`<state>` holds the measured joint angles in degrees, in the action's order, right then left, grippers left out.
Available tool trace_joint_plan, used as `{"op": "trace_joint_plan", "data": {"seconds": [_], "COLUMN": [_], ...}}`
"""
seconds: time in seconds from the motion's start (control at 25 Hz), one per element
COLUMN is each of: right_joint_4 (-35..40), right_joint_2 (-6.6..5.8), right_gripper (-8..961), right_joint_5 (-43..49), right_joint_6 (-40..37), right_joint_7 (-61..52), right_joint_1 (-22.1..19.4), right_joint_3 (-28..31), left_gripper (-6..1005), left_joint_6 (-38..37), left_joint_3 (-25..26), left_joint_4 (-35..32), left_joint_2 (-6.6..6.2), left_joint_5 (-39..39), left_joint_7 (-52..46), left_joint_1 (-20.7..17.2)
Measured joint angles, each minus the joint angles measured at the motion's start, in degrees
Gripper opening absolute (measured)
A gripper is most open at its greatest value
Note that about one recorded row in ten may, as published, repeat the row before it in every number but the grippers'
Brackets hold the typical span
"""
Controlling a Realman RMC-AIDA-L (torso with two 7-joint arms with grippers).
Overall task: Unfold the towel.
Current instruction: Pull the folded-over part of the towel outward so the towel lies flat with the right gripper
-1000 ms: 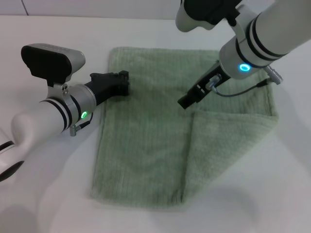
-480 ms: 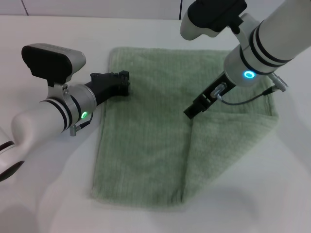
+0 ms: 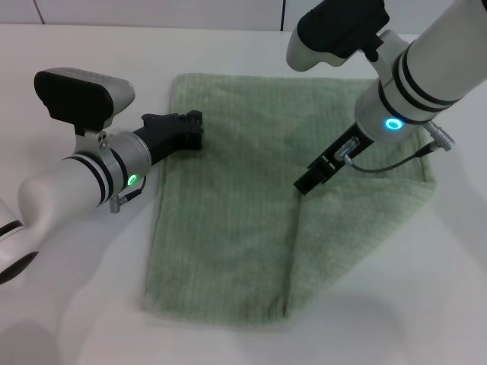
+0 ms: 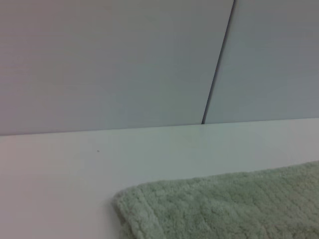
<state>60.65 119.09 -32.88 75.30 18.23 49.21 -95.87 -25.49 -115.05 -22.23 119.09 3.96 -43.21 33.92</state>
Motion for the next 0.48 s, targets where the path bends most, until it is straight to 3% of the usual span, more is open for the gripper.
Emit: {"op": "trace_joint_plan", "data": {"seconds": [0.48], "right_joint_4": [-4.15], "right_joint_2": [0.07], "right_gripper": [782], "right_joint_5": [-2.24], "right_joint_6": [-1.67], "right_joint_7": [1.28], "right_joint_1": [1.39], "right_joint_3": [-0.41], "left_gripper": [-1], "left_joint_6": [0.0], "left_joint_3": [-0.09], "left_joint_4": [-0.1], "left_joint_2": [-0.06], "left_joint_5": [0.0], "left_joint_7": [-0.21], "left_joint_1": [-0.36]}}
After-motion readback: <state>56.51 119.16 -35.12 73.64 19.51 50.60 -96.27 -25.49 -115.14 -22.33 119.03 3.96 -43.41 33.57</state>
